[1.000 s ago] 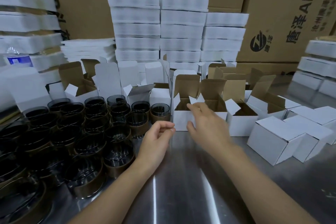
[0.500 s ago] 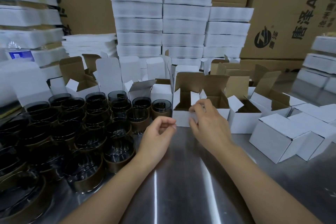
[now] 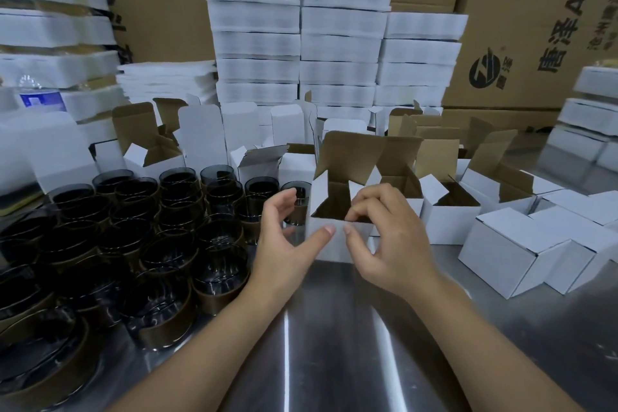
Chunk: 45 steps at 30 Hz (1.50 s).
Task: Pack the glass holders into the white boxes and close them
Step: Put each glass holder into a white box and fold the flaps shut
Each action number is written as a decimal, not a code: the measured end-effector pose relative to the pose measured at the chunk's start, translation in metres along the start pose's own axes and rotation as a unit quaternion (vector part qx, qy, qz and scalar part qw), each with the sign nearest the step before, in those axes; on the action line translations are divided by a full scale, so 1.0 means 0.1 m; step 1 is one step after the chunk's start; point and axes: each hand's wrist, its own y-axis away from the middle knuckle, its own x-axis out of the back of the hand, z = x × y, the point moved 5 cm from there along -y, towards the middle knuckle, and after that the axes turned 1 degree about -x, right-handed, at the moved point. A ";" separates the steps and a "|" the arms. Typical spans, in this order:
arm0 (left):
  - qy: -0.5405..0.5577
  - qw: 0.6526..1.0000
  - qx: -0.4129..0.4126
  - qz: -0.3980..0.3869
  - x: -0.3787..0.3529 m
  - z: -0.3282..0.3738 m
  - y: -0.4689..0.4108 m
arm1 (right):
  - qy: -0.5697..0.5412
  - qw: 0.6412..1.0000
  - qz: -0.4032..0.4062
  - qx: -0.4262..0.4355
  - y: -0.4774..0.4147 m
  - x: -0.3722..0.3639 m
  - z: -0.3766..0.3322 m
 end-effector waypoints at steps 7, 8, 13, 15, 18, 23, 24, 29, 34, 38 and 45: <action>0.050 0.997 0.008 -0.055 -0.08 0.05 0.03 | -0.040 0.997 -0.046 0.049 0.05 -0.06 -0.16; 0.049 0.997 0.008 -0.056 -0.08 0.06 0.03 | -0.045 0.997 -0.048 0.050 0.05 -0.05 -0.18; 0.043 0.997 0.010 -0.059 -0.06 0.08 0.04 | -0.056 0.997 -0.043 0.036 0.05 -0.02 -0.19; 0.036 0.997 0.004 -0.066 -0.07 0.10 0.04 | -0.057 0.997 -0.045 0.026 0.05 -0.03 -0.18; 0.025 0.997 -0.002 -0.071 -0.06 0.11 0.04 | -0.046 0.998 -0.042 0.008 0.05 -0.05 -0.14; -0.015 0.996 -0.017 -0.092 -0.05 0.11 0.04 | -0.032 0.999 -0.025 -0.010 0.04 -0.05 -0.11; -0.020 0.995 -0.021 -0.093 -0.06 0.11 0.04 | -0.033 0.999 -0.017 -0.016 0.03 -0.04 -0.11; -0.011 0.995 -0.002 -0.097 -0.07 0.07 0.04 | -0.020 0.997 0.036 -0.071 0.03 0.04 -0.04; 0.037 0.994 0.011 -0.101 -0.07 0.07 0.03 | -0.039 0.990 0.082 -0.111 0.03 0.08 0.02; 0.057 0.997 0.011 -0.053 -0.01 0.06 0.03 | -0.037 0.989 0.068 -0.128 0.03 0.05 0.07; 0.048 0.998 0.018 -0.047 0.00 0.04 0.00 | -0.029 0.986 0.056 -0.151 0.04 0.04 0.10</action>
